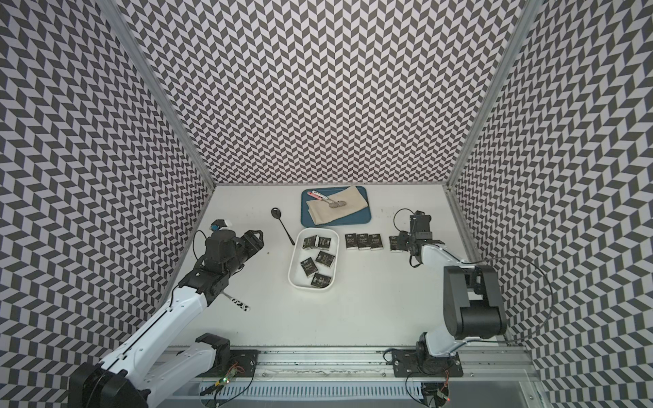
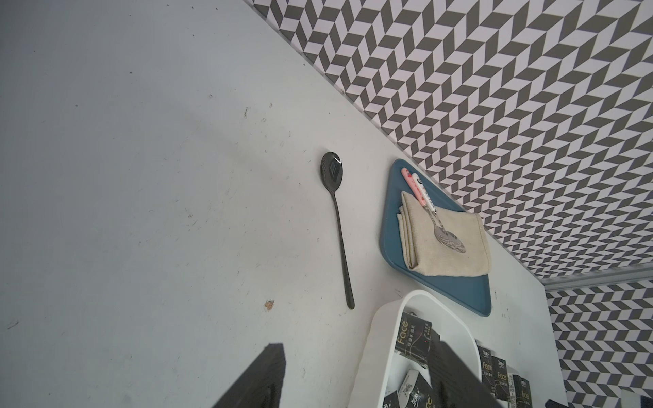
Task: Take the pocket tissues out of the storage box
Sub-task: Place the pocket tissues at the center of the board.
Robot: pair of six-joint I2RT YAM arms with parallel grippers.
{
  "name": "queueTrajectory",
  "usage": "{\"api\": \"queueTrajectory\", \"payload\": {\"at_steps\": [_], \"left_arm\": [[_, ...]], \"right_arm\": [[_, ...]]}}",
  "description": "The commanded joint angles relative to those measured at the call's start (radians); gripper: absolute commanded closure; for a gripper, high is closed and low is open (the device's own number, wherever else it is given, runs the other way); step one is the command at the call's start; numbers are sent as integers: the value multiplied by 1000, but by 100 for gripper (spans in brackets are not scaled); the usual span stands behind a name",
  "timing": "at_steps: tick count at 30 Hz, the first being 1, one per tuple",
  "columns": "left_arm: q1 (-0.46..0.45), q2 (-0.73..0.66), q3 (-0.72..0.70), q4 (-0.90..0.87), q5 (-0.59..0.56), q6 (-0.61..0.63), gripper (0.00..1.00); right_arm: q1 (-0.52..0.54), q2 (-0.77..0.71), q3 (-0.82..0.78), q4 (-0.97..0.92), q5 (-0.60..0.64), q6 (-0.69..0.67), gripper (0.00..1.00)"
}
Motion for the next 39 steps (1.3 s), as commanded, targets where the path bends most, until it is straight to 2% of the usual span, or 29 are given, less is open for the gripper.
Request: {"api": "queueTrajectory", "payload": {"at_steps": [1, 11, 18, 39], "left_arm": [[0, -2, 40, 13, 11, -1, 31], [-3, -10, 21, 21, 16, -6, 31], [-5, -15, 16, 20, 13, -8, 31], [-17, 8, 26, 25, -1, -10, 31]], "right_arm": [[1, 16, -2, 70, -40, 7, 57], [2, 81, -2, 76, -88, -11, 58], [15, 119, 5, 83, -104, -23, 69], [91, 168, 66, 76, -87, -45, 71]]}}
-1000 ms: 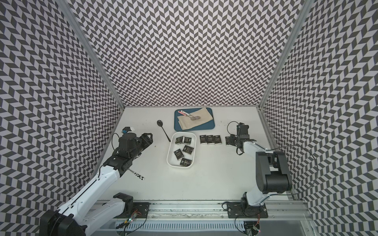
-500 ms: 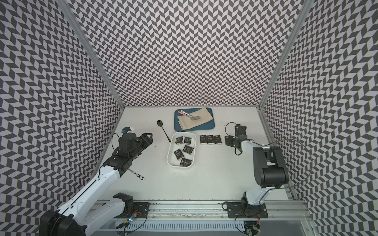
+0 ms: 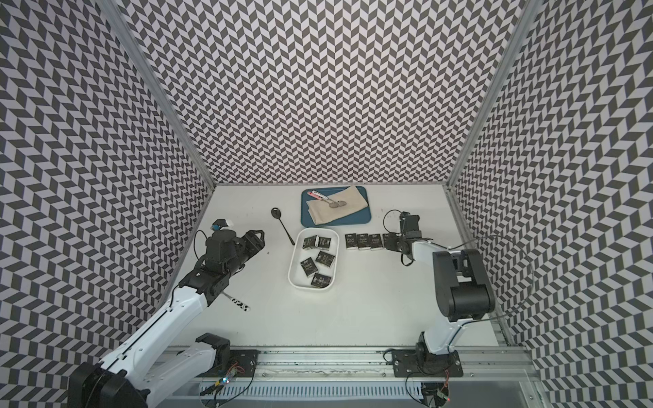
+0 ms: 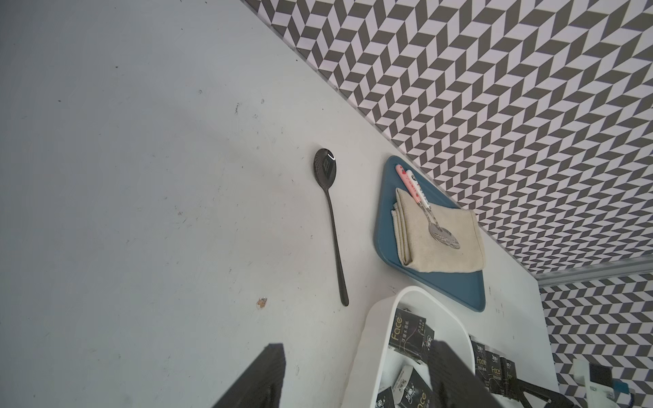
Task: Take the pocket tissues out of the storage box
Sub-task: Place the pocket tissues at the center of the board.
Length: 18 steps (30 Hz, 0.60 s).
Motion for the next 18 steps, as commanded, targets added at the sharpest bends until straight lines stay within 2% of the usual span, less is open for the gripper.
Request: {"api": "queueTrajectory", "payload": {"at_steps": [1, 10, 18], "left_arm": [[-9, 6, 26, 20, -10, -6, 31], [-10, 2, 36, 11, -15, -2, 31], [-10, -3, 43, 1, -22, 1, 31]], "right_arm": [[18, 24, 22, -1, 5, -13, 70], [23, 7, 35, -19, 28, -9, 69], [27, -100, 118, -84, 49, -16, 65]]}}
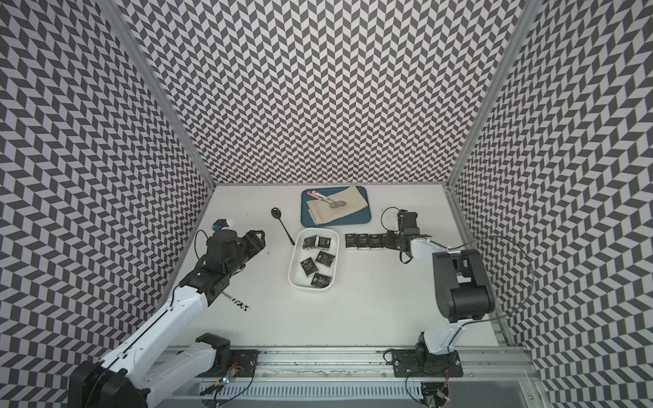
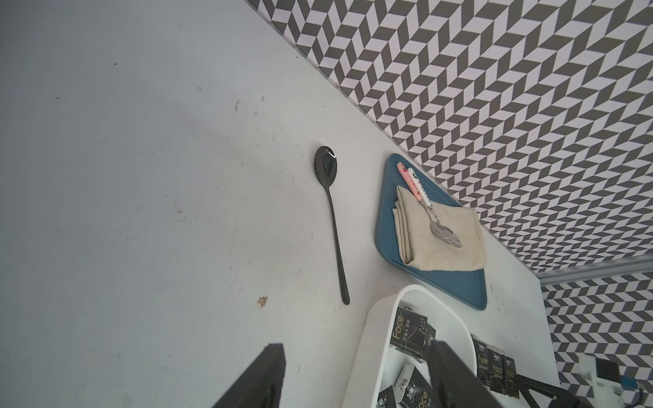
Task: Take the pocket tissues out of the storage box
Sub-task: Place the pocket tissues at the center of the board, then pick up the pocket tissues from the storage box.
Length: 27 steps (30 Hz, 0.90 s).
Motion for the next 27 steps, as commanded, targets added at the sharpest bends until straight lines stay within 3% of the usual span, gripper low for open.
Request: {"api": "queueTrajectory", "payload": {"at_steps": [1, 6, 12, 17, 27], "left_arm": [[-5, -7, 43, 1, -19, 0, 31], [-5, 2, 44, 2, -27, 1, 31], [-32, 23, 42, 13, -32, -12, 31], [-64, 23, 46, 5, -58, -17, 31], [-89, 15, 39, 7, -67, -19, 31]], "right_arm": [[16, -94, 67, -10, 18, -18, 65], [102, -177, 88, -14, -36, -72, 60], [316, -168, 120, 55, -163, -58, 59], [459, -68, 193, 72, -161, -33, 58], [552, 128, 292, 62, -129, 14, 57]]}}
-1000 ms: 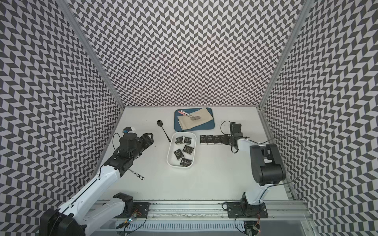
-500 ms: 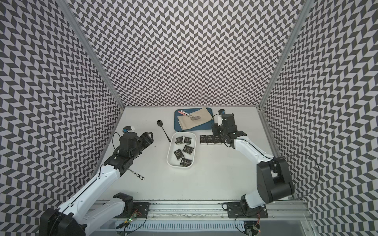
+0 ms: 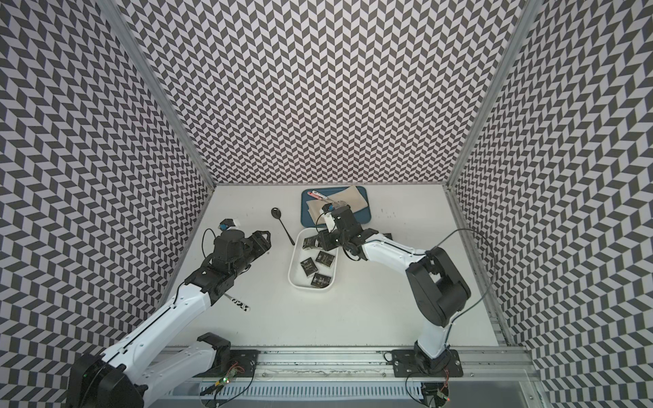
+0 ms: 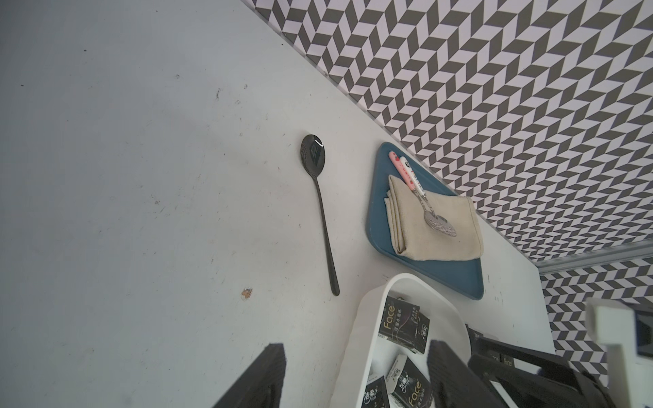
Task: Take the pocket tissues out of the storage box
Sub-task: Pick up the pocket tissues from the storage box.
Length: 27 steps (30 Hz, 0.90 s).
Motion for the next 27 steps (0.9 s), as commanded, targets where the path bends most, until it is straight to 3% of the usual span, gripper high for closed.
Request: {"api": "queueTrajectory", "payload": {"at_steps": [1, 27], "left_arm": [[-9, -12, 22, 6, -18, 1, 31], [-11, -43, 21, 9, -15, 9, 31]], "right_arm": [[15, 33, 37, 32, 27, 34, 57], [17, 236, 153, 40, 20, 129, 54]]}}
